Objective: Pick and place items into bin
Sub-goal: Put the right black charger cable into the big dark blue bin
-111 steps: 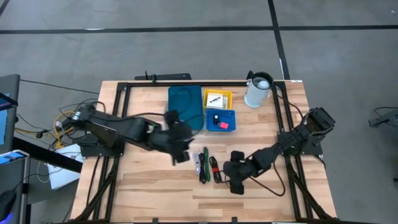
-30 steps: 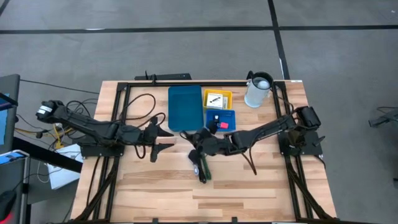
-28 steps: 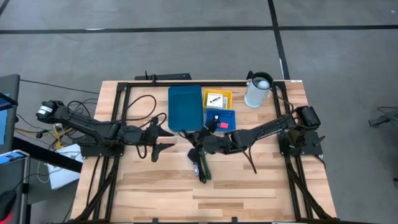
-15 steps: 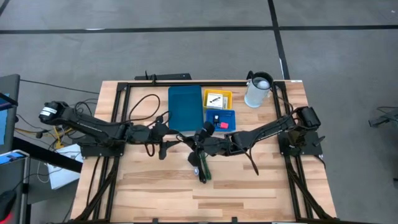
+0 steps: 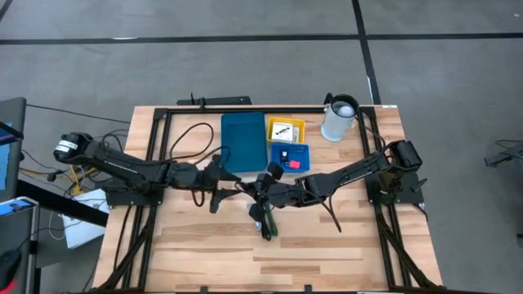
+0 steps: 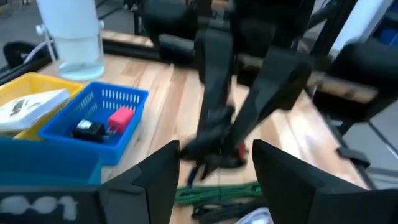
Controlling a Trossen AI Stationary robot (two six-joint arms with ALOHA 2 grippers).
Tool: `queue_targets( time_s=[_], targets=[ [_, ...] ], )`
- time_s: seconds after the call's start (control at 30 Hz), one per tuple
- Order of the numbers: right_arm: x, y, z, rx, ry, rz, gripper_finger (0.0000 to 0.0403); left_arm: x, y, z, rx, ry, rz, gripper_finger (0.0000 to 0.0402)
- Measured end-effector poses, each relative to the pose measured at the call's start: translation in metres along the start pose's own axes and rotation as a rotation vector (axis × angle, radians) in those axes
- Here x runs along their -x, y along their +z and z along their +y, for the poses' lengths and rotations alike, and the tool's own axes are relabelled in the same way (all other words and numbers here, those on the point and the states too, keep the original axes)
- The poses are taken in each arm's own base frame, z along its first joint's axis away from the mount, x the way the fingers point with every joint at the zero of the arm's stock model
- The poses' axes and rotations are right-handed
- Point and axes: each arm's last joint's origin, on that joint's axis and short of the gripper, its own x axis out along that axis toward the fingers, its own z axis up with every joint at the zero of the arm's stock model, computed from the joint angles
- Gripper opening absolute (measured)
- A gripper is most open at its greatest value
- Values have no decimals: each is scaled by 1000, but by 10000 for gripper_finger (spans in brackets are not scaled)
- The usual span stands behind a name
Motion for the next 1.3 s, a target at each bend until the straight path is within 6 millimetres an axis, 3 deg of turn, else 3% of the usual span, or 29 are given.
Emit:
queue_targets(
  time_s=[0.23,0.53,1.3],
  targets=[
    [0,-3,0,23,-7,13,47,2,14,-10,-8,-98,-56,190],
    [-1,-1,0,24,-8,-4,50,1,11,-7,-13,-78,-32,190],
    [7,-1,16,45,56,-39,40,2,-4,2,-55,132,83,190]
  ],
)
